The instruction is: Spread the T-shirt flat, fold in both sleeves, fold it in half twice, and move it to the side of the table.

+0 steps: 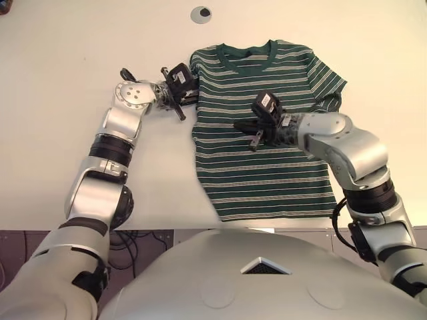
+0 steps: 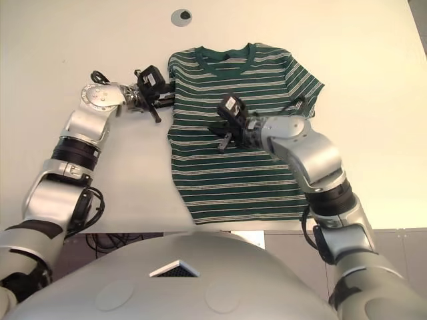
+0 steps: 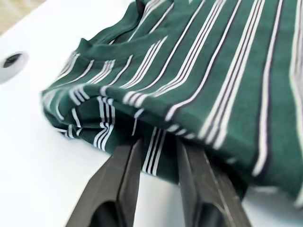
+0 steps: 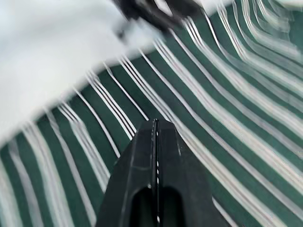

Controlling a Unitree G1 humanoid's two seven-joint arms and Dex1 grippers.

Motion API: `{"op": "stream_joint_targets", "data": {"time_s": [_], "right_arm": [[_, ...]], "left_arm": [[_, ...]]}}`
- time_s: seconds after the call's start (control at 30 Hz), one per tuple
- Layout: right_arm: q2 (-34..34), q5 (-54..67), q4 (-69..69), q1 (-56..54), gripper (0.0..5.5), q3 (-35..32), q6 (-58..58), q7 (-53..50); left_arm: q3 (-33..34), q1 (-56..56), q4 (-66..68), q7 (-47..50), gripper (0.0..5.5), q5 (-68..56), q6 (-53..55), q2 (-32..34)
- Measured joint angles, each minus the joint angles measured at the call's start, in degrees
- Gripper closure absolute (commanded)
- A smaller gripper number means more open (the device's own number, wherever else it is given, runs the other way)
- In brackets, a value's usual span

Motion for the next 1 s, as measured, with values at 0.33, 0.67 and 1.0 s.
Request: {"op": "stream_joint_targets", "data": {"time_s": [0.33,0.67,1.0], "right_arm": [[-0.86,-6.87,16.70,-0.13,5.50,1.73,-24.62,-0.20],[-1.02,-6.10,15.66,1.23,5.50,0.27,-25.81,3.86],[1.68,-0.66,11.52,2.32,5.50,-1.97,-18.79,8.24]], "left_arm": [[-4.33,-8.00,13.08,-4.77,4.30,6.79,-11.03,4.67],[-5.20,-18.20,31.29,-0.95,4.30,14.40,-24.02,5.68],[6.66,-20.39,31.14,-3.95,4.30,4.89,-20.91,3.58]]}}
